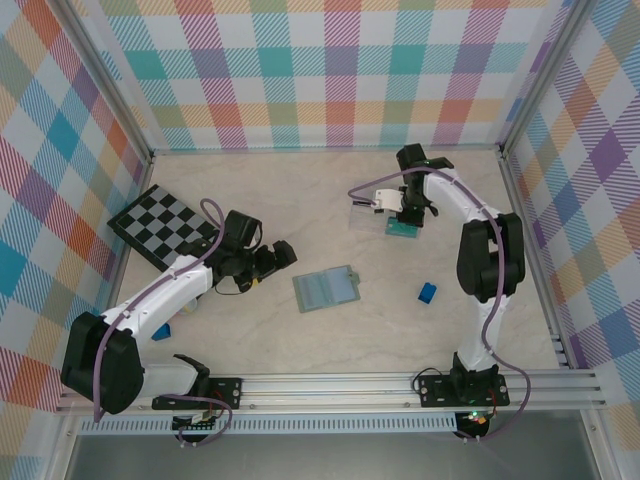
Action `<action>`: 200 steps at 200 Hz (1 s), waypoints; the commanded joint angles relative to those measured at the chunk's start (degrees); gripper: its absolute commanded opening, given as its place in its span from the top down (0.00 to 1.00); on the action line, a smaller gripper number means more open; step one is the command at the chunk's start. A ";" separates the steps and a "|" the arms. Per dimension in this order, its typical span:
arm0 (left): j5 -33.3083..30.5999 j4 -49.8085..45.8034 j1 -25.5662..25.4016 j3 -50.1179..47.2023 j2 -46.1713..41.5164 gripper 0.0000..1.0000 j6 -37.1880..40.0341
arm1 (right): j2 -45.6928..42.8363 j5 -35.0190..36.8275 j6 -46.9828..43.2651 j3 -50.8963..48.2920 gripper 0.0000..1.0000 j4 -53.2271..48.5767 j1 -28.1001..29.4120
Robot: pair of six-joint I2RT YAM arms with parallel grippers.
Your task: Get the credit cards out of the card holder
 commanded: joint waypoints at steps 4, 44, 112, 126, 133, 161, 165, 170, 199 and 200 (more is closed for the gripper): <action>0.56 -0.43 1.06 -0.43 -0.34 0.00 0.17 | 0.76 -0.60 -1.24 -0.83 0.94 -0.27 -0.33; 0.70 -0.16 1.07 -0.61 -0.26 0.00 0.09 | 1.61 -0.87 0.39 0.14 0.91 0.15 -0.28; 0.70 0.16 1.13 -0.75 0.02 0.00 -0.15 | 0.96 -0.50 3.44 2.75 0.81 -0.32 -0.06; 0.76 0.10 1.06 -0.77 0.01 0.00 -0.20 | 0.18 -0.54 3.82 3.28 0.79 -0.63 -0.06; 0.75 0.02 1.07 -0.91 -0.03 0.00 -0.16 | -0.35 -0.90 4.19 3.68 0.79 -0.94 -0.04; 0.91 0.44 1.11 -1.15 0.02 0.00 -0.40 | -3.24 -2.84 7.38 5.69 0.78 -2.78 0.07; 0.99 0.53 1.06 -1.21 0.05 0.00 -0.48 | -3.72 -3.16 7.81 5.96 0.78 -3.18 0.15; 1.17 0.74 1.06 -1.35 0.04 0.00 -0.73 | -4.34 -3.49 8.37 6.32 0.78 -3.93 0.24; 2.76 2.38 0.98 -2.51 0.27 0.00 -2.36 | -9.05 -5.49 15.67 6.92 0.74 -4.56 2.26; 2.82 2.43 1.02 -2.52 0.27 0.00 -2.52 | -9.23 -5.65 15.96 6.87 0.74 -4.46 2.33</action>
